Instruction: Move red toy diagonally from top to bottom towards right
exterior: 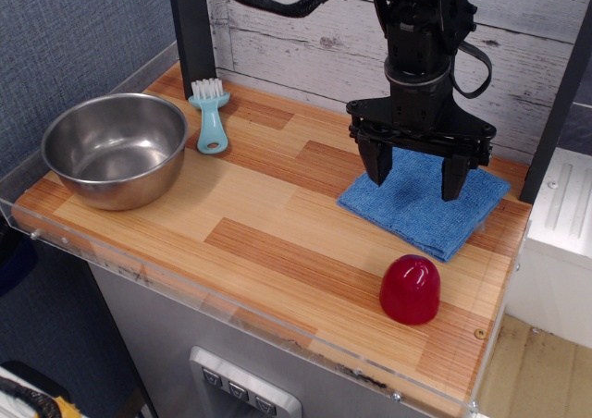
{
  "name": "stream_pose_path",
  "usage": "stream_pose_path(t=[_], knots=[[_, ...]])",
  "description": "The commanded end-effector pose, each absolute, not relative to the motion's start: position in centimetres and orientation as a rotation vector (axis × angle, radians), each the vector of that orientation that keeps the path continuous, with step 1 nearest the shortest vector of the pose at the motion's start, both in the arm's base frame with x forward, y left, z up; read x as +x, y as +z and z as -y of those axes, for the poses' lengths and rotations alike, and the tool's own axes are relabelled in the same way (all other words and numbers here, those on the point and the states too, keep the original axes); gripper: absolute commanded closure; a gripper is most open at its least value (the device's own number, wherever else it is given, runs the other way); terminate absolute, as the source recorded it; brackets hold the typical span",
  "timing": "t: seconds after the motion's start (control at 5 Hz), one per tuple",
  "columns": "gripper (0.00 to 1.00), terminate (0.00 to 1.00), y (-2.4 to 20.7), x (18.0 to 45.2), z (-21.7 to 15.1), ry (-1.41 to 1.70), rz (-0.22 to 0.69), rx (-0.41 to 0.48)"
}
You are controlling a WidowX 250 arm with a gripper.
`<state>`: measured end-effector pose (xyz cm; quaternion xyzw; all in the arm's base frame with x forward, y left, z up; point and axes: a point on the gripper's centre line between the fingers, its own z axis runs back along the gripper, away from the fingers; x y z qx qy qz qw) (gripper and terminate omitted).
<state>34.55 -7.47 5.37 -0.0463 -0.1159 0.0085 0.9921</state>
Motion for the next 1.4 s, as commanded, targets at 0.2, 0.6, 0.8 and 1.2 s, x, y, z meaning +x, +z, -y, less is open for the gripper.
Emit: stream_pose_path(t=[0.2, 0.6, 0.8, 1.2], knots=[[0.0, 0.0, 5.0, 33.3, 9.1, -0.009, 0.239, -0.124], [0.0, 0.0, 4.6, 31.3, 10.8, -0.084, 0.263, -0.117], [0.0, 0.0, 4.9, 30.3, 11.1, -0.094, 0.259, -0.106], [0.0, 0.0, 5.2, 27.1, 9.2, -0.093, 0.239, -0.123]])
